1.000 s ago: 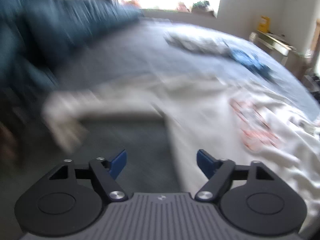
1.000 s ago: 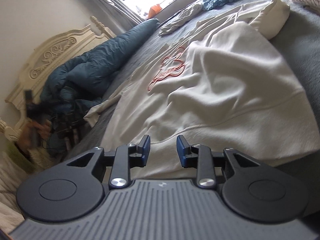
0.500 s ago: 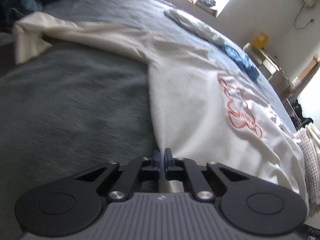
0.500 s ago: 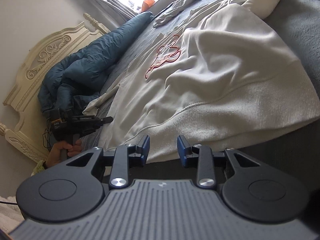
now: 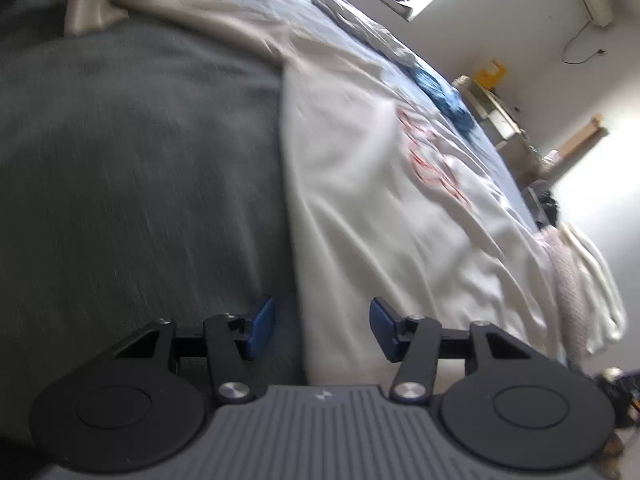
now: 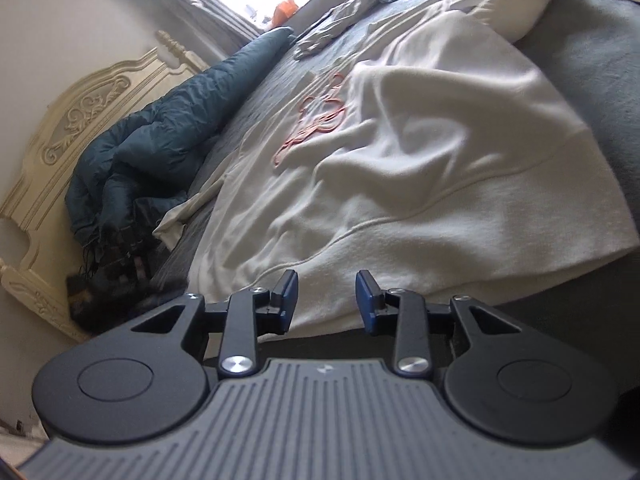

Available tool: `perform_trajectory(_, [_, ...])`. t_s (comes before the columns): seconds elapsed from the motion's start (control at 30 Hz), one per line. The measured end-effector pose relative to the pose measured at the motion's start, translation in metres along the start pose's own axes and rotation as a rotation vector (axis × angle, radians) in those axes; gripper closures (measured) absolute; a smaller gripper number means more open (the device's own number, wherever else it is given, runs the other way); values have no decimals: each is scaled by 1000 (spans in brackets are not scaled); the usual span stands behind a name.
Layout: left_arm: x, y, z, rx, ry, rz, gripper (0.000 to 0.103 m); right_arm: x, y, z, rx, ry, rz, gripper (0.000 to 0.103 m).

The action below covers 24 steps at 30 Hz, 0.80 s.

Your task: Fold clothes

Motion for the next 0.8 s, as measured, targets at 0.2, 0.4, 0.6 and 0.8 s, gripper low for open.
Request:
perform_trajectory(0.2, [-41, 6, 12, -32, 75, 26, 83, 1, 7, 11, 5, -43, 24, 72])
perform_trajectory(0.4, [-49, 22, 10, -11, 133, 35, 97, 4, 15, 17, -3, -55, 52, 72])
perform_trajectory(0.6, [-48, 29, 2, 42, 114, -11, 97, 10, 26, 24, -5, -42, 91, 69])
perform_trajectory(0.8, [-42, 38, 5, 128, 37, -52, 81, 26, 53, 34, 2, -28, 195, 66])
Point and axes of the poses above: each gripper's, at about its wrist camera, not at the fingertips, and y roughly against the way its jaws point, z to its right, x to its top, the point moved 5 cm from there along -y, roughly the way its jaws point, and after that the axes turned 7 degrees about -y, right-handed, at the moved point
